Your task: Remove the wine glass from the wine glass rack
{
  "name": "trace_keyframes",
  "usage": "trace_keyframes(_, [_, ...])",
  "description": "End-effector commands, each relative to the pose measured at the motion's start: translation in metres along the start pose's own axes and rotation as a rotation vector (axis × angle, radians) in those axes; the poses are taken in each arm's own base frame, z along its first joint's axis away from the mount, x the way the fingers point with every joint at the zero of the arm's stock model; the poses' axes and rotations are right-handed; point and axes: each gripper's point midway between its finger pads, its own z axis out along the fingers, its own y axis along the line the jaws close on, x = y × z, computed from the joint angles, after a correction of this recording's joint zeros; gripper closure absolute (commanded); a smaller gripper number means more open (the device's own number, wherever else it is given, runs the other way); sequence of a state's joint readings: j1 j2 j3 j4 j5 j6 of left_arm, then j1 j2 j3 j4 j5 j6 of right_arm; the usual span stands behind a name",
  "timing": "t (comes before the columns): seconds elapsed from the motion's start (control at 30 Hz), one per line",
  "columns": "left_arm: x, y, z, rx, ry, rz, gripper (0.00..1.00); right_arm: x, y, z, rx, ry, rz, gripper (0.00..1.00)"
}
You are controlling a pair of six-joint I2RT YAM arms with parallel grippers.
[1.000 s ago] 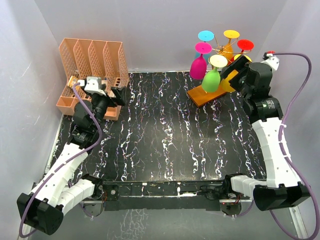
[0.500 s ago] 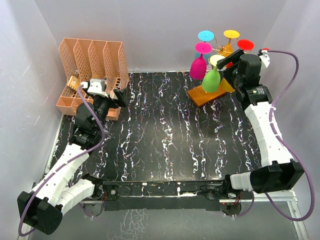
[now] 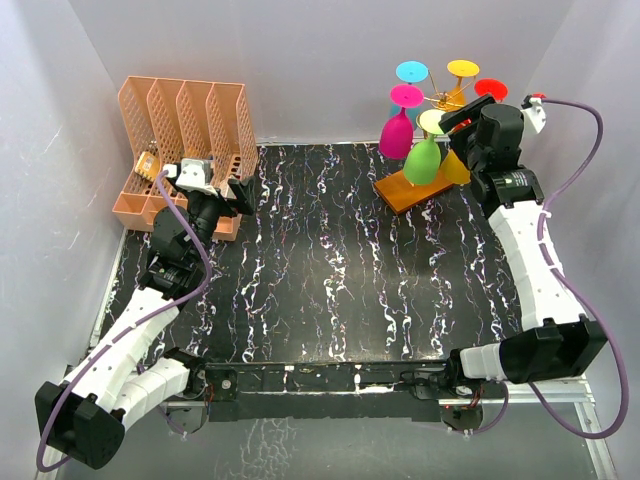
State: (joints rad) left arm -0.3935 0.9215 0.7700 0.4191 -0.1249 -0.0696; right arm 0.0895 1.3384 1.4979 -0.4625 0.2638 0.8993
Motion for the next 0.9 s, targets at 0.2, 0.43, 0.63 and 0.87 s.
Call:
trace_keyframes(0.2, [-0.014,0.002,-0.002,-0.012,-0.054,0.013,0.03,-0.023,0.026,0.011,-0.060,-0.074,0.073,0.35])
trace_keyframes(0.43, [-0.009,0.003,0.000,-0.017,-0.047,0.017,0.03,-0.014,0.021,0.021,-0.042,-0.054,0.073,0.40])
trace_keyframes(0.63, [-0.008,0.003,0.000,-0.020,-0.046,0.019,0.03,-0.009,0.016,0.024,-0.027,-0.044,0.068,0.45])
trace_keyframes(0.87, [-0.007,0.004,0.001,-0.023,-0.045,0.017,0.03,-0.004,0.009,0.029,-0.008,-0.040,0.051,0.47])
